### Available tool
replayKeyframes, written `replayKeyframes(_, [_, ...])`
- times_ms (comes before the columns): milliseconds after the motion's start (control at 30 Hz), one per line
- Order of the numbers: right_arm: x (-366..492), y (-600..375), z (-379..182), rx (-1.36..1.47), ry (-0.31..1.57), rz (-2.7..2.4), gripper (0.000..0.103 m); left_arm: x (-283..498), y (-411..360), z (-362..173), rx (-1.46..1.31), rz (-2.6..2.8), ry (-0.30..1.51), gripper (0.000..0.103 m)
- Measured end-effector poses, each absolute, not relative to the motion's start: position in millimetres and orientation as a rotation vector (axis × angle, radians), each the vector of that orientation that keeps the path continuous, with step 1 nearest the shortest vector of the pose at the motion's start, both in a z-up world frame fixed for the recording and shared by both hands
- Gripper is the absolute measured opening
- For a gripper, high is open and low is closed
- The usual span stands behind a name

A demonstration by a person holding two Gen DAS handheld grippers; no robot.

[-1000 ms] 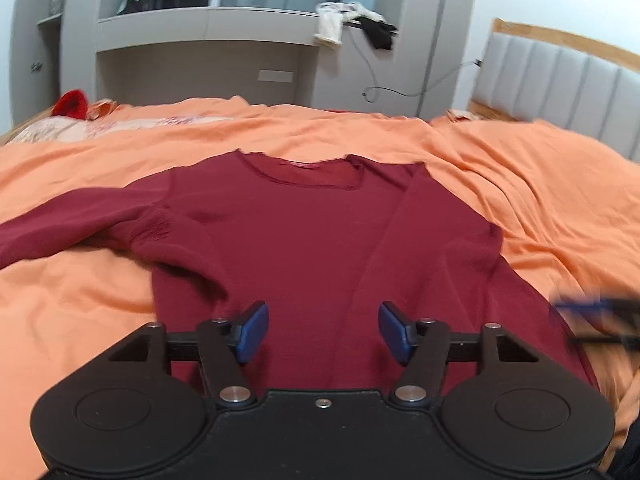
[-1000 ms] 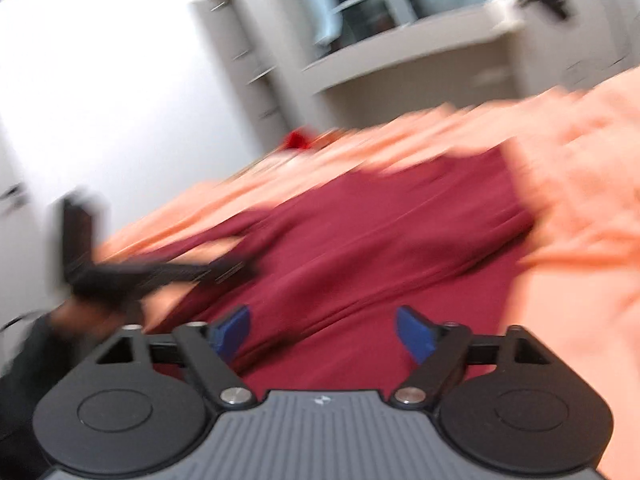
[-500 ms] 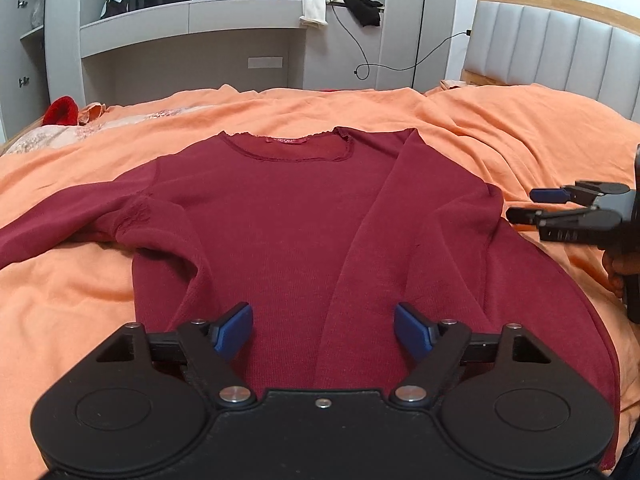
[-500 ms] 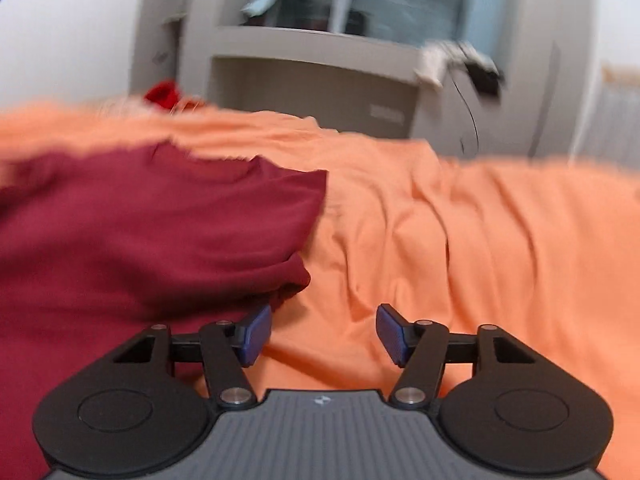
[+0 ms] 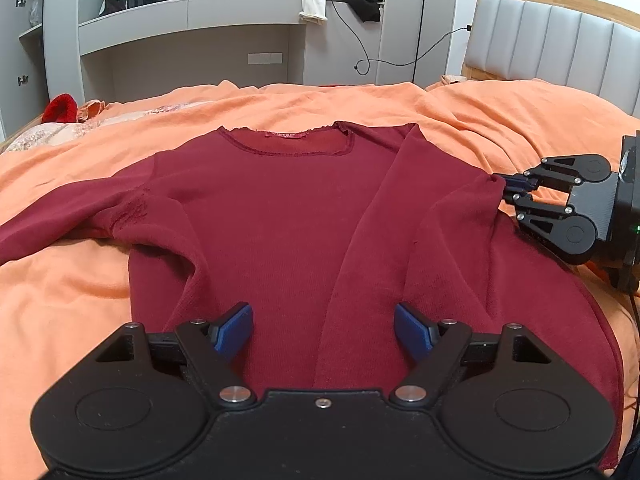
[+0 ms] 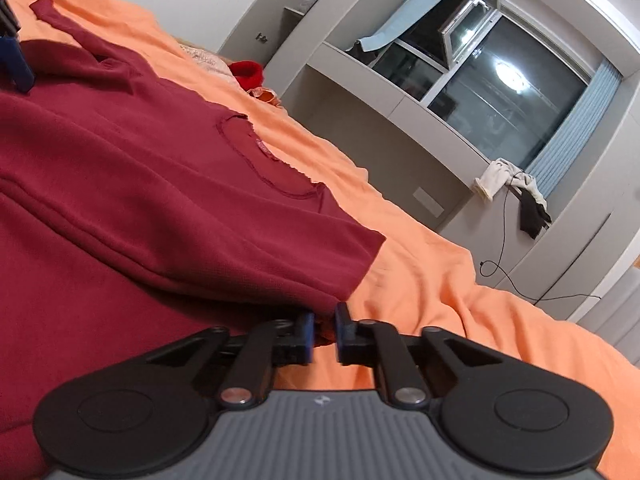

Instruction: Fold small clothes

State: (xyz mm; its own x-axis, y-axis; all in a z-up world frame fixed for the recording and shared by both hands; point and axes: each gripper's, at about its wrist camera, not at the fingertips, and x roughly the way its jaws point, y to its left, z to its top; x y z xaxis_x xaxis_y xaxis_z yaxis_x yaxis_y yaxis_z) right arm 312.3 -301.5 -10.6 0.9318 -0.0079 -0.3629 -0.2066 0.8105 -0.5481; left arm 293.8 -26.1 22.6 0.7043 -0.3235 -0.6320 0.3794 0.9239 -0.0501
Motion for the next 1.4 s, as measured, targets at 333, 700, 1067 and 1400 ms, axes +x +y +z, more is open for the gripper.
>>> replayKeyframes(333, [337.0, -368.0, -5.7, 0.002, 0.586, 0.068, 0.007, 295.1, -29.9, 16.6, 0.122, -0.391, 0.712, 0.081])
replayKeyframes(700, [328.6, -372.0, -3.3, 0.027, 0.590, 0.060, 0.011, 287.9, -22.4, 24.2, 0.108, -0.419, 0.685, 0.081])
replayKeyframes(1067, [287.1, -384.0, 16.0, 0.112, 0.535, 0.087, 0.085, 256.2, 44.1, 50.6, -0.016, -0.253, 0.537, 0.094])
replayKeyframes(1400, [207.9, -351.6, 32.3, 0.224, 0.455, 0.244, 0.097, 209.7, 78.5, 31.0, -0.156, -0.201, 0.590, 0.089])
